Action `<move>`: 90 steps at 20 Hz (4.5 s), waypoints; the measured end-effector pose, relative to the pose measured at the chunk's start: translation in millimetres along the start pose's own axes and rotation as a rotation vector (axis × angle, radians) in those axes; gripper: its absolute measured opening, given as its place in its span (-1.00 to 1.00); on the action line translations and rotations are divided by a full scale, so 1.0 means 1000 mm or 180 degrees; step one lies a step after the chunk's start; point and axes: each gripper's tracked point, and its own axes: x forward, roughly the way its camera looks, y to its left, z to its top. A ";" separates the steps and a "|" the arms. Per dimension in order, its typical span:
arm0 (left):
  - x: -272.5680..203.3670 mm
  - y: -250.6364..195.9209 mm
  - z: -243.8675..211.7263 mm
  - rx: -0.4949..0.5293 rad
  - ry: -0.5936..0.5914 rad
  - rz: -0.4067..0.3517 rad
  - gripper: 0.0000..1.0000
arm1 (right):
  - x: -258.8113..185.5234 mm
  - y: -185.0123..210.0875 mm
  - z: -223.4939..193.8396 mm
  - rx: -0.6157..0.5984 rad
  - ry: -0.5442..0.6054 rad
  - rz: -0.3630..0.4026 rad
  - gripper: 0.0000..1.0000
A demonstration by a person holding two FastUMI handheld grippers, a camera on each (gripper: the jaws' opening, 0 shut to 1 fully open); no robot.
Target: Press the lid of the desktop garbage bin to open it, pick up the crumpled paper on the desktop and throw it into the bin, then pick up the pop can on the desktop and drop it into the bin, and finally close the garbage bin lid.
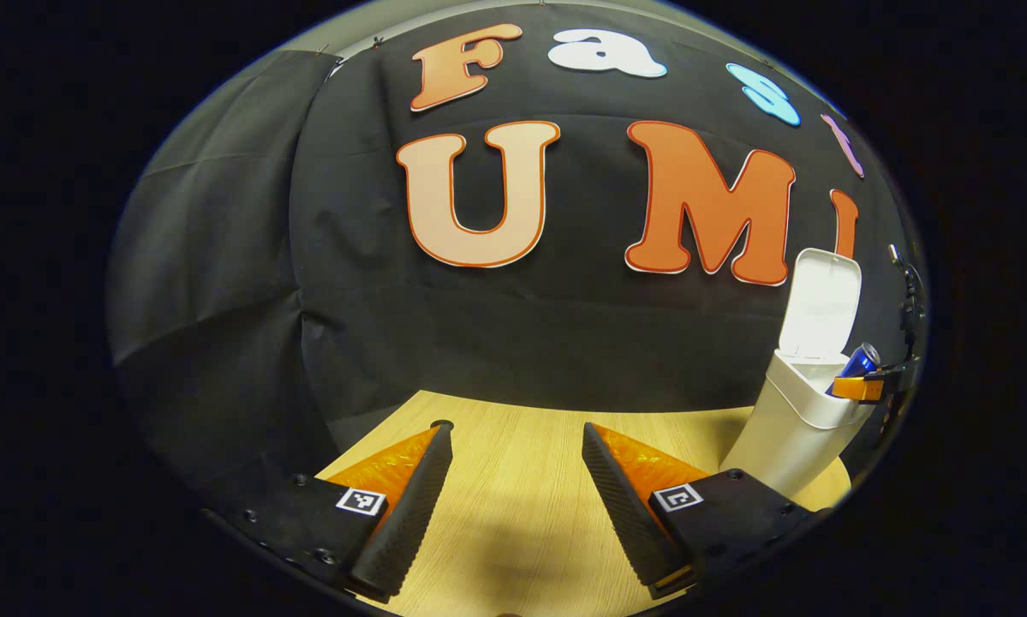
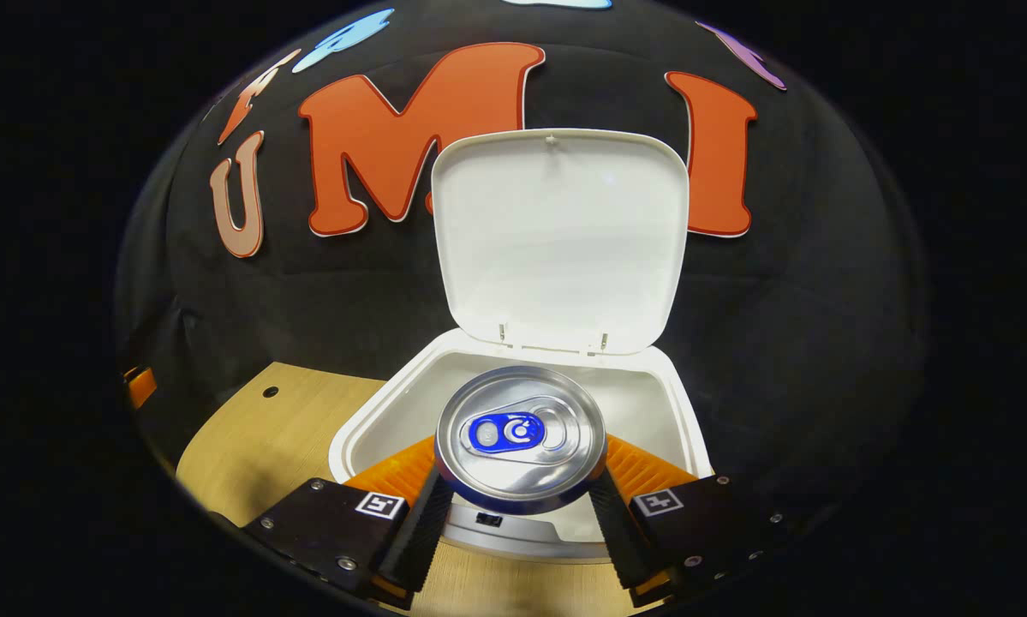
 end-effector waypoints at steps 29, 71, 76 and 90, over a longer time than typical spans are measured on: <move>-0.016 0.015 -0.017 -0.0049 0.0117 0.0059 0.96 | -0.025 -0.015 0.183 -0.0361 -0.0927 -0.0029 0.64; -0.024 -0.010 -0.038 0.0404 0.0091 -0.0312 0.90 | -0.048 0.000 0.105 -0.0026 -0.0187 -0.0167 0.53; -0.027 -0.022 -0.040 0.0508 0.0069 -0.0448 0.93 | -0.061 0.002 0.086 0.0024 -0.0117 -0.0183 0.53; -0.026 -0.025 -0.046 0.0623 0.0120 -0.0562 0.95 | -0.058 0.008 0.012 0.0052 0.0205 -0.0282 0.42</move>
